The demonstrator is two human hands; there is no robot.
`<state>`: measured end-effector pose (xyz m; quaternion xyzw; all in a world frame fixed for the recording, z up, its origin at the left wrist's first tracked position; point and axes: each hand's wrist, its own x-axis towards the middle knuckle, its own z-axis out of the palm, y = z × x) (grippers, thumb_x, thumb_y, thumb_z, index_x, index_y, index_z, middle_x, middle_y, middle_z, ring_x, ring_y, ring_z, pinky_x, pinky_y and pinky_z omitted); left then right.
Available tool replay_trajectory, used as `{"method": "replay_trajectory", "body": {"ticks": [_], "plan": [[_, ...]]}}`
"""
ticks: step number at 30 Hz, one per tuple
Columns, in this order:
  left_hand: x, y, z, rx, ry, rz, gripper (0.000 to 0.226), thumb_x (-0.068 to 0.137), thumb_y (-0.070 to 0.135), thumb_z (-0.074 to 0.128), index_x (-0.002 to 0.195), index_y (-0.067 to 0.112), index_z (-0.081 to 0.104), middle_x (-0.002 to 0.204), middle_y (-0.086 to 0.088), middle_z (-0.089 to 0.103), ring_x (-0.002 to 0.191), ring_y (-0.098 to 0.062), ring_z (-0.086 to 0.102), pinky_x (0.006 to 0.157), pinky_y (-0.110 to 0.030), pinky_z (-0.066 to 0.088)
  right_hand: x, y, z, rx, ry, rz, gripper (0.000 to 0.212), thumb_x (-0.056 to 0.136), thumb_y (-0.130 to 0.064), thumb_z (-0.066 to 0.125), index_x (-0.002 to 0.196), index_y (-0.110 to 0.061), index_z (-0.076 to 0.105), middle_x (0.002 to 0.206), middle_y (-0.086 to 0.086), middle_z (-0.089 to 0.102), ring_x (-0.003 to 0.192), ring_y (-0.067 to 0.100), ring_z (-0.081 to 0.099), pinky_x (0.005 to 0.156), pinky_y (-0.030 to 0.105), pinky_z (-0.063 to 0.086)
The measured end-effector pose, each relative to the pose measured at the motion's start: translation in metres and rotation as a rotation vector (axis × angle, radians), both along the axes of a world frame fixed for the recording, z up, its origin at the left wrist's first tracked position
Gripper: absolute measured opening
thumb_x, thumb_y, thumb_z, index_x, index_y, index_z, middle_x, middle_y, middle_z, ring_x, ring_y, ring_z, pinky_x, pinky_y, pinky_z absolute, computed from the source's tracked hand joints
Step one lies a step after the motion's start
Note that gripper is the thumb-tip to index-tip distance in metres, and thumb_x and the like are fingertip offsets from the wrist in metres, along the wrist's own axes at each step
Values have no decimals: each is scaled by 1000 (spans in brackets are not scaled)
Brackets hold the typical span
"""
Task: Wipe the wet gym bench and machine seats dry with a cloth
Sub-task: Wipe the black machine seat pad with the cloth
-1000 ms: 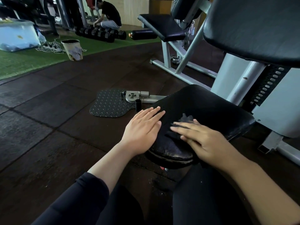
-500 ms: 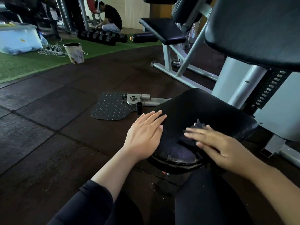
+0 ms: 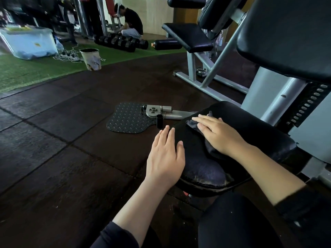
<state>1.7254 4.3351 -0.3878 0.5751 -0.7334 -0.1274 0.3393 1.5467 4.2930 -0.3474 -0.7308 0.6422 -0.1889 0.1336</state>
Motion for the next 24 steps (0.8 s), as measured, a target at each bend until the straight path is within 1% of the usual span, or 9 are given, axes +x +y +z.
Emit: {"method": "replay_trajectory", "body": {"ticks": [4,7,10,12,14,17,20,22,24], "plan": [[0,1,2,31,77,-14,54,104,33,33,152,11,25,160,0,19,147,-11,10,108,-10,-3,23,-26,15,23,86,-54,39,102,-31,27,137,-31,44,150,-10,33,140,16,24,116,35,8],[-3,2,4,91,126,-10,67,97,44,22,152,5,20,161,-5,17,148,-13,9,109,-11,-2,57,-32,19,37,166,61,38,101,-32,30,132,-32,51,150,-12,34,138,19,27,112,33,14],[-3,3,5,115,134,-6,75,88,43,14,152,3,19,160,-9,19,148,-15,12,109,-12,-1,73,-14,14,24,137,153,37,101,-33,30,134,-36,48,150,-13,31,140,18,21,113,33,13],[-1,2,5,124,119,-14,75,89,44,14,152,3,18,160,-9,18,148,-15,11,109,-12,-2,64,4,10,4,88,202,38,102,-34,30,137,-39,42,152,-14,27,143,14,16,115,31,6],[1,2,4,134,96,-24,69,97,45,18,153,4,16,161,-7,15,148,-14,9,109,-13,-1,45,19,8,1,57,285,39,101,-34,32,138,-45,37,152,-16,26,143,7,13,116,27,2],[2,2,3,135,88,-29,58,104,33,27,153,4,15,161,-7,14,148,-15,7,110,-13,0,11,21,12,53,10,369,39,99,-32,39,134,-49,38,148,-19,30,140,-3,16,115,18,1],[1,0,2,143,116,-26,56,104,32,25,153,5,15,161,-7,15,148,-14,8,109,-12,-1,-14,-4,13,55,-25,260,37,99,-27,41,132,-43,45,148,-10,36,139,1,22,114,19,5],[0,-1,4,146,148,-25,56,104,32,23,152,4,16,160,-7,17,147,-14,9,108,-11,0,-10,-26,12,45,18,144,36,100,-27,39,133,-39,47,149,-7,36,140,9,24,113,23,10],[-1,0,5,149,173,-28,56,104,33,22,153,5,15,160,-6,17,147,-13,10,106,-9,-1,11,-41,10,29,85,102,35,100,-31,38,133,-37,49,149,-7,36,139,15,27,112,28,16]]}}
